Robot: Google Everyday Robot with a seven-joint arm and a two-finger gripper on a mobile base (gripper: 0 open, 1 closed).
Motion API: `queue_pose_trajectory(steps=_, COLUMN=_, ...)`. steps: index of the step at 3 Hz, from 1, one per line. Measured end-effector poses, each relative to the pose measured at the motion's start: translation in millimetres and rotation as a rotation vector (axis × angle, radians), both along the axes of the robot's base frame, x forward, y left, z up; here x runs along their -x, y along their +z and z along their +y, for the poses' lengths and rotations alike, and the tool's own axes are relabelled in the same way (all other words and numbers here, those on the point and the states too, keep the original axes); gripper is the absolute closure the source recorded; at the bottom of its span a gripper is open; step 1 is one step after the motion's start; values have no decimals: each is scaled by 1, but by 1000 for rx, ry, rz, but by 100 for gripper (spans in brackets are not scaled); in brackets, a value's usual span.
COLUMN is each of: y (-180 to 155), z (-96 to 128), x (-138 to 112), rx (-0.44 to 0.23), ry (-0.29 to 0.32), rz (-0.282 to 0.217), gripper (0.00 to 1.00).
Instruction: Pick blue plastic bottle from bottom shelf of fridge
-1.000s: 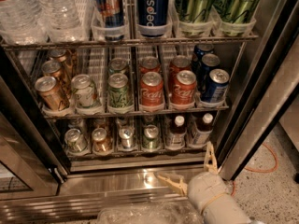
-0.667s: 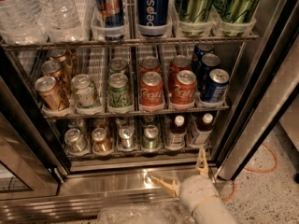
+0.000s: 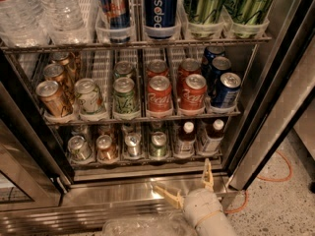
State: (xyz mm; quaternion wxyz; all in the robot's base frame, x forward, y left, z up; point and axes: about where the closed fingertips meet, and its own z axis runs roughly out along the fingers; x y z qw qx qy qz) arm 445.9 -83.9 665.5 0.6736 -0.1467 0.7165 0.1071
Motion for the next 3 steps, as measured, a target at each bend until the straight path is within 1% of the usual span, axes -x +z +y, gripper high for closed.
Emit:
queue_pose_trajectory(steps=1, y=-1, z=0, x=0, rx=2, ry=-6, rz=-7, gripper=0)
queue_pose_trajectory(steps=2, y=-10, z=-14, x=-9, rx=-40, ry=-12, rz=-8, gripper=0)
queue_pose_trajectory(steps=3, y=-11, z=-31, x=-20, rx=-65, ry=-14, rz=-32, gripper=0)
